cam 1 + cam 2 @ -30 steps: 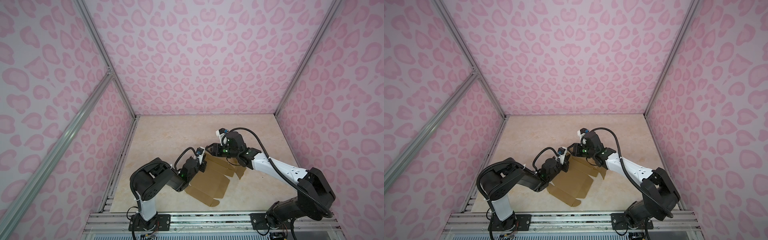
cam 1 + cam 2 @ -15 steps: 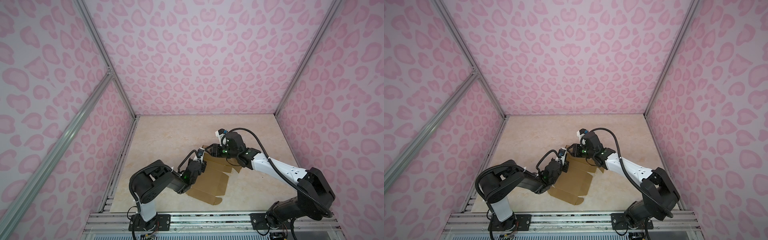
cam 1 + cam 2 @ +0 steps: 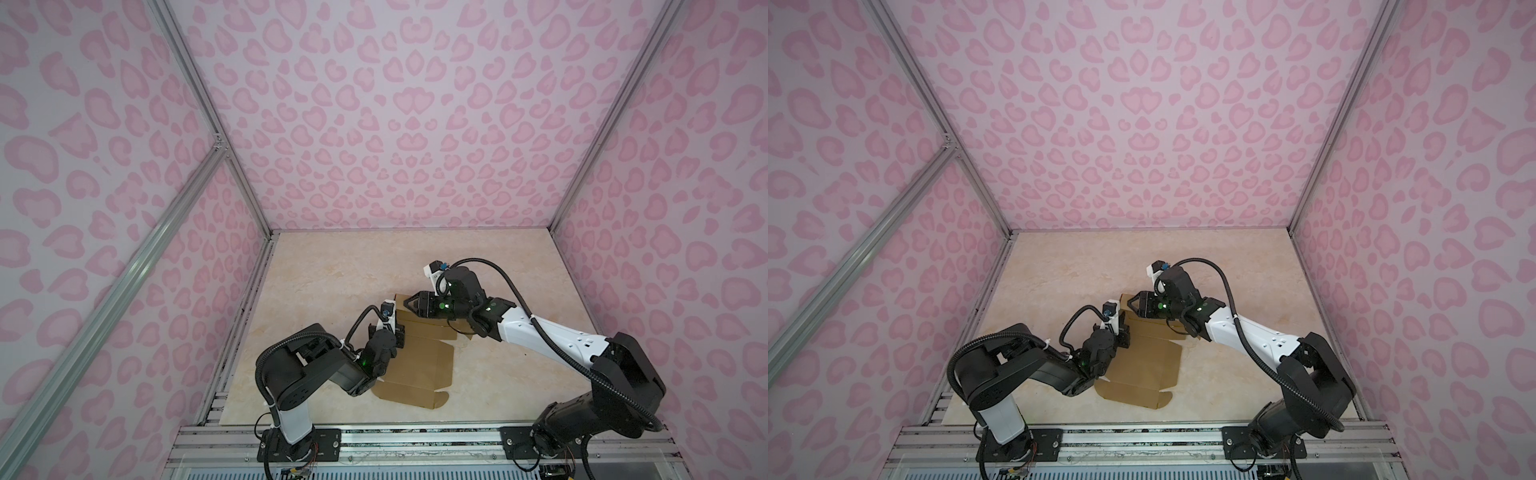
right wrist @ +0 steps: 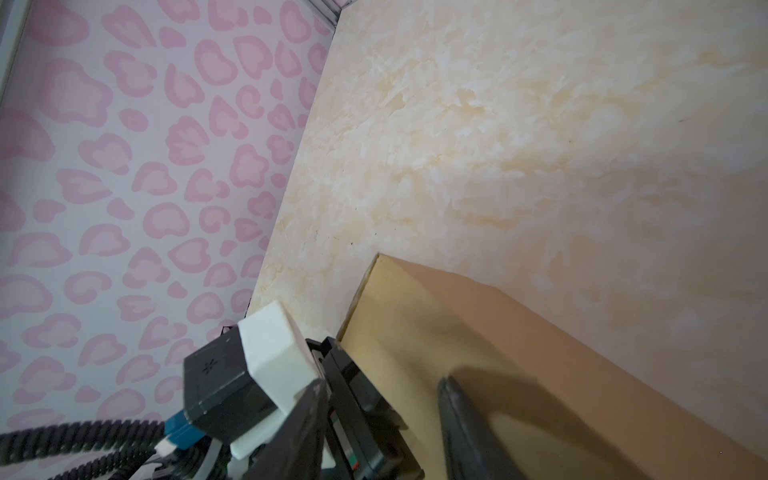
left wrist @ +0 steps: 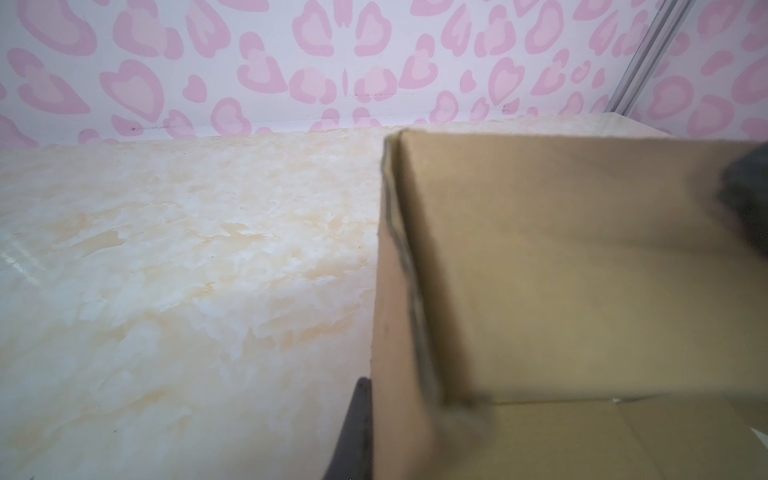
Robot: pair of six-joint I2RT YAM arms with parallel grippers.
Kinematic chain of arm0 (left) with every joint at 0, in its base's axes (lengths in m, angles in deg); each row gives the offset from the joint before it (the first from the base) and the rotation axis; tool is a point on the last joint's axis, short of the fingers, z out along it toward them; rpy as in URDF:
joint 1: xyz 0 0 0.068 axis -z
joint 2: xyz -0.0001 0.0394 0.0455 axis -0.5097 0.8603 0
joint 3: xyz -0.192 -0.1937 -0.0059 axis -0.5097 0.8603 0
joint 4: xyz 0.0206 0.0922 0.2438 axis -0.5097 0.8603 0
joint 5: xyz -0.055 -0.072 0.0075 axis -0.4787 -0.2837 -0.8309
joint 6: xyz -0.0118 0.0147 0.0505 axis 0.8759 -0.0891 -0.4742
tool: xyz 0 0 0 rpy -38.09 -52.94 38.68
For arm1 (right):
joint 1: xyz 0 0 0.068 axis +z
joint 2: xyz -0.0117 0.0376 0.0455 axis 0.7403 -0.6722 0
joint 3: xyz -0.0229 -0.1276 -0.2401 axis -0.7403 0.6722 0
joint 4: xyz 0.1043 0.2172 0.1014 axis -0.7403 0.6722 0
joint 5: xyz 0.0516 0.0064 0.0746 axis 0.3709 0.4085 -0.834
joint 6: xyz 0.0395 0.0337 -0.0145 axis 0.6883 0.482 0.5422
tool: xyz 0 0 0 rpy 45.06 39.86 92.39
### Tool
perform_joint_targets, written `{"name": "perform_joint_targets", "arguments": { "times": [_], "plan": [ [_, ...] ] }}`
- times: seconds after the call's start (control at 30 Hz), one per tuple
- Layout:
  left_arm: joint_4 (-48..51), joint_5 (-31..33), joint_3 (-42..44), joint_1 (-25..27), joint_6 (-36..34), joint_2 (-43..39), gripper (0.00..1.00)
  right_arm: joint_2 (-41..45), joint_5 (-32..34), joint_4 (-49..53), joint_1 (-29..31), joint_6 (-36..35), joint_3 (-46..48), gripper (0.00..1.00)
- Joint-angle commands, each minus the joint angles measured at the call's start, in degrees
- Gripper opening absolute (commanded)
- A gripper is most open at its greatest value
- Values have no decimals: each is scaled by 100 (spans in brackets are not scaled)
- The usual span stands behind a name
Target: Fold the paper box
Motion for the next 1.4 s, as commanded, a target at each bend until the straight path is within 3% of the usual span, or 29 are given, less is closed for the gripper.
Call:
{"name": "perform_joint_targets", "arguments": {
  "times": [0.0,0.4,0.63,1.37],
  "plan": [
    [-398,324,19,24,133,-22,3,57,22,228,-4,-22,-57,47],
    [115,406,17,33,-115,-276,4,1065,785,2097,-623,-528,-292,47],
    [340,342,-43,33,-14,-231,4,1329,979,2480,-466,-544,-84,48],
    [377,70,96,33,290,-307,4,909,554,963,-556,-456,509,40]
  ]
}}
